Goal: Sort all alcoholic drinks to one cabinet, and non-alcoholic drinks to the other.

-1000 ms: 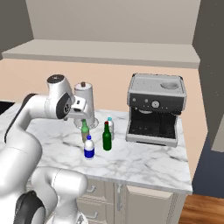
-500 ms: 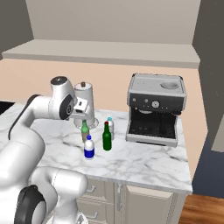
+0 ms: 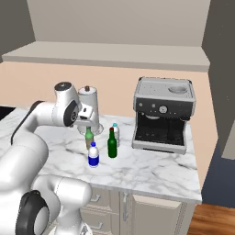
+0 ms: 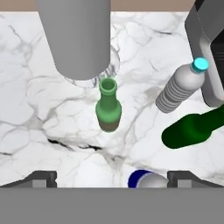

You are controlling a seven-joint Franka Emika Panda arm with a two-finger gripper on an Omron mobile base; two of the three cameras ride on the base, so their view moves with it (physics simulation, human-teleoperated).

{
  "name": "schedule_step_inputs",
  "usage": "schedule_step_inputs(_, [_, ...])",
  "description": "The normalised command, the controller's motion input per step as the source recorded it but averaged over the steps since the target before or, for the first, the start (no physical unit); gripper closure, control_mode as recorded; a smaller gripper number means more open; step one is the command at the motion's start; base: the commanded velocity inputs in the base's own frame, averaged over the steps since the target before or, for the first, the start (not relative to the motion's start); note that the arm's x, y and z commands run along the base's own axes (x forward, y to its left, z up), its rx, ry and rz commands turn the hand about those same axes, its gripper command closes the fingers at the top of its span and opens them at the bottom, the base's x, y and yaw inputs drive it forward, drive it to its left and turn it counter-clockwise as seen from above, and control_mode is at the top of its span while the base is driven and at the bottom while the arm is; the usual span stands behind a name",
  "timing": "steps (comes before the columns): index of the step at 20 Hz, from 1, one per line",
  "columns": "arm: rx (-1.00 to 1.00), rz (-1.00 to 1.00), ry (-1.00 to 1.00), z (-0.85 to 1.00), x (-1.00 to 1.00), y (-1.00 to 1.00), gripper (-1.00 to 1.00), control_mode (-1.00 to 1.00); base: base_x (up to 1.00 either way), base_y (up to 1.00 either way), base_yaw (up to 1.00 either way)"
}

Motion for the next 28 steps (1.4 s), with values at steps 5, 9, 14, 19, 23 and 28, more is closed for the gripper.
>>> schedule_step_inputs(5, [0.0, 0.0, -0.01, -0.11, 0.1, 0.03, -1.0, -1.0, 0.0, 0.0, 0.0])
schedule_step_inputs(9, [0.0, 0.0, 0.0, -0.17, 0.16, 0.0, -1.0, -1.0, 0.0, 0.0, 0.0])
schedule_step_inputs(14, [0.0, 0.0, 0.0, -0.17, 0.18, 0.0, -1.0, -1.0, 0.0, 0.0, 0.0])
schedule_step_inputs(19, [0.0, 0.0, 0.0, -0.14, 0.22, 0.0, -1.0, -1.0, 0.0, 0.0, 0.0])
schedule_step_inputs(23, [0.0, 0.0, 0.0, -0.14, 0.19, 0.0, -1.0, -1.0, 0.0, 0.0, 0.0])
schedule_step_inputs(28, [0.0, 0.0, -0.01, -0.13, 0.12, 0.0, -1.0, -1.0, 0.0, 0.0, 0.0])
